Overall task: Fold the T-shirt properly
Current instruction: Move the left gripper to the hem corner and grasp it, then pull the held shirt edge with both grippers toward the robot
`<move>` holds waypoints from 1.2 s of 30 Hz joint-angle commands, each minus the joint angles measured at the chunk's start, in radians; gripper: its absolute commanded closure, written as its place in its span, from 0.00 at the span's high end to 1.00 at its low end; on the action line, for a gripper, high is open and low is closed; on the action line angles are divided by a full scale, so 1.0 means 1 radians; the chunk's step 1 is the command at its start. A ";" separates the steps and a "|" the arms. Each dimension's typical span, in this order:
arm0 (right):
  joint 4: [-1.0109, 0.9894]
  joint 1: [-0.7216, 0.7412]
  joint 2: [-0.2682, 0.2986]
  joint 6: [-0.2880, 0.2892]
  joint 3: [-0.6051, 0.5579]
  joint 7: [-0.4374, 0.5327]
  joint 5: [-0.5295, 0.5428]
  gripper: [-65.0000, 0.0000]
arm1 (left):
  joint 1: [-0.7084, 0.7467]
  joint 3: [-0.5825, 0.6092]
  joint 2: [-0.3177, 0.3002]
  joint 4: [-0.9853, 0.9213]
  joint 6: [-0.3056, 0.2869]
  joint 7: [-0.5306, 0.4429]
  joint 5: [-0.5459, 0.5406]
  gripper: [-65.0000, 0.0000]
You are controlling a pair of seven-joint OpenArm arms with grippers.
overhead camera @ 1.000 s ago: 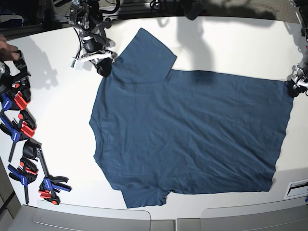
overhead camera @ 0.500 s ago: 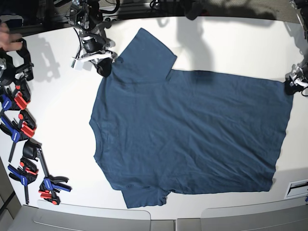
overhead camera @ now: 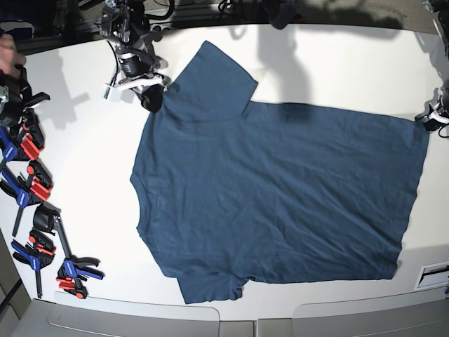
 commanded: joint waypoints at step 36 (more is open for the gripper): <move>0.387 -0.433 0.027 0.199 0.254 -0.223 0.115 0.00 | 0.571 -0.388 -0.121 0.024 -0.173 0.464 -0.783 0.00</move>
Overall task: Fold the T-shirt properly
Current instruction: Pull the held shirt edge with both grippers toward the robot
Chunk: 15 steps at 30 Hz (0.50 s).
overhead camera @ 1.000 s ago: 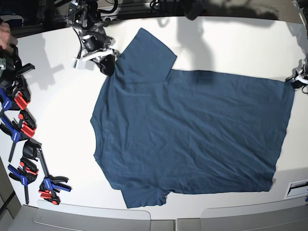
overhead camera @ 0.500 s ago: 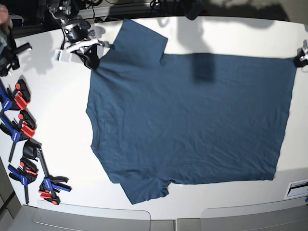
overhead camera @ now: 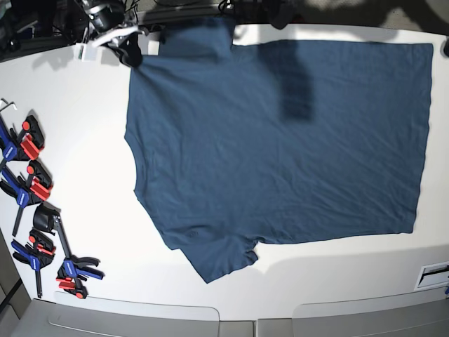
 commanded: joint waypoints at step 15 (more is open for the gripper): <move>0.063 -0.090 0.012 0.038 0.007 0.017 0.104 0.00 | 0.065 -0.048 0.042 0.139 -0.009 -0.266 0.153 0.03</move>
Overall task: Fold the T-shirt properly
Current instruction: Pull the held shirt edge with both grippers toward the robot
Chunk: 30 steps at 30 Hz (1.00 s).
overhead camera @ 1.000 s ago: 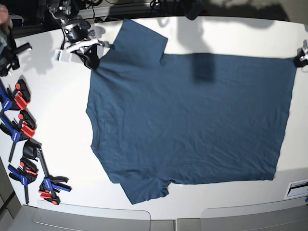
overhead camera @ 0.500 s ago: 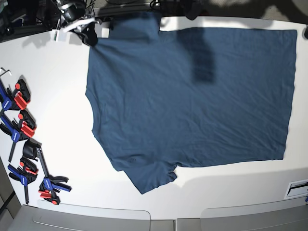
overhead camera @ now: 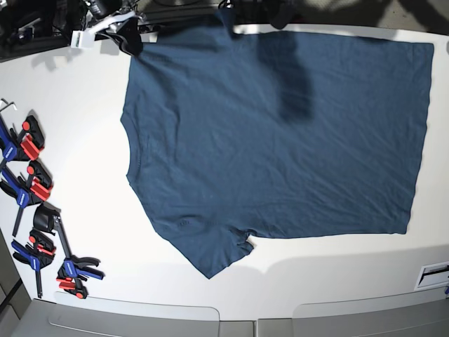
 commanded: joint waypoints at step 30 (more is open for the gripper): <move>0.021 0.006 0.005 0.015 0.005 0.021 0.026 0.00 | -0.051 0.154 0.088 0.015 -0.009 0.133 0.068 0.27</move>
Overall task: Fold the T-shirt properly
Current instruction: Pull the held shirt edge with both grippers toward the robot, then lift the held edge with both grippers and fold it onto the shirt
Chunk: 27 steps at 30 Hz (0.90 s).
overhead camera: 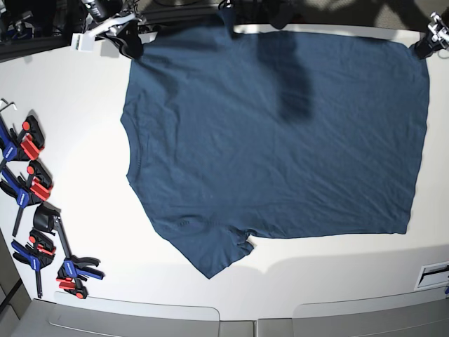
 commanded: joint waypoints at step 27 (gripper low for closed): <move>0.135 -0.053 0.002 0.011 0.005 -0.073 0.026 0.00 | 0.178 -0.183 -0.017 0.269 0.014 -0.001 -0.039 0.00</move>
